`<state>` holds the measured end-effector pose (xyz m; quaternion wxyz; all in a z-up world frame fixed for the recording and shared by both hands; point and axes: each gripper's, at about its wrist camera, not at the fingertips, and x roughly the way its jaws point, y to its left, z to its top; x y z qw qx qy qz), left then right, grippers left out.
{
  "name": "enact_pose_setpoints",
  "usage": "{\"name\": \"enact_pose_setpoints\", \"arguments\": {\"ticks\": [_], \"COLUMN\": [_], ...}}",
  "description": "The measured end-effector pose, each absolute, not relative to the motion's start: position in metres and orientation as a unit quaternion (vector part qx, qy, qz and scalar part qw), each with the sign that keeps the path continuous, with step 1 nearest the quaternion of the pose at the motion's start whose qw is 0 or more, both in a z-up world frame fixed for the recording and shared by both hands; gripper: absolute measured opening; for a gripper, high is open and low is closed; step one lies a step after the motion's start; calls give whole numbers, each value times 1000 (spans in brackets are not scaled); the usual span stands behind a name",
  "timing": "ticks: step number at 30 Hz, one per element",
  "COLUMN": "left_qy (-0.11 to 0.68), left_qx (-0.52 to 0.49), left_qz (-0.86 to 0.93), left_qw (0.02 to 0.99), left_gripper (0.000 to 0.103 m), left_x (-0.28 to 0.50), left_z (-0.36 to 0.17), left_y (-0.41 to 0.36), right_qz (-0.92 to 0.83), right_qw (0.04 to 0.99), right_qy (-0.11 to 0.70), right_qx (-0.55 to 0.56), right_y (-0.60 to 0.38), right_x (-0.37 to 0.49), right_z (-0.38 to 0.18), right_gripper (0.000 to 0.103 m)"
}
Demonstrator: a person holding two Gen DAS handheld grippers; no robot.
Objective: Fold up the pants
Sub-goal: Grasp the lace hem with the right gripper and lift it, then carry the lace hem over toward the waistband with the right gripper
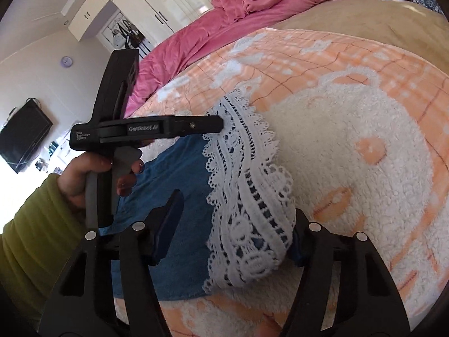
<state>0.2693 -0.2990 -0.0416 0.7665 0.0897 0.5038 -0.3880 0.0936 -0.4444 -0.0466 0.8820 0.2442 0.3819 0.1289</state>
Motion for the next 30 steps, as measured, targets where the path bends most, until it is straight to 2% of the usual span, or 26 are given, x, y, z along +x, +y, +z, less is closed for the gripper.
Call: {"name": "enact_pose_setpoints", "arguments": {"ticks": [1, 3, 5, 6, 9, 10, 13, 16, 23, 30], "left_qy": [504, 508, 507, 506, 504, 503, 503, 499, 460, 419], "left_qx": [84, 65, 47, 39, 48, 54, 46, 20, -15, -48], "left_qz": [-392, -402, -420, -435, -450, -448, -439, -444, -462, -456], "left_qw": [765, 759, 751, 743, 735, 737, 743, 744, 759, 783], "left_gripper": [75, 73, 64, 64, 64, 59, 34, 24, 22, 22], "left_x": [271, 275, 276, 275, 269, 267, 266, 265, 251, 229], "left_z": [-43, -45, -44, -44, -46, -46, -46, -40, -6, 36], "left_y": [-299, -298, -299, -301, -311, -312, -309, -301, -270, -194], "right_qz": [129, 126, 133, 139, 135, 135, 133, 137, 161, 212], "right_qw": [882, 883, 882, 879, 871, 867, 862, 865, 881, 910], "right_qy": [385, 394, 394, 394, 398, 398, 400, 397, 361, 317], "right_qx": [238, 224, 223, 230, 255, 267, 283, 276, 260, 161], "right_y": [-442, -436, -434, -434, -442, -446, -450, -446, -427, -370], "right_x": [96, 100, 100, 100, 99, 99, 97, 96, 87, 74], "right_z": [-46, -46, -46, -47, -51, -52, -52, -46, -17, 22], "right_gripper": [55, 53, 47, 39, 27, 21, 17, 17, 17, 17]}}
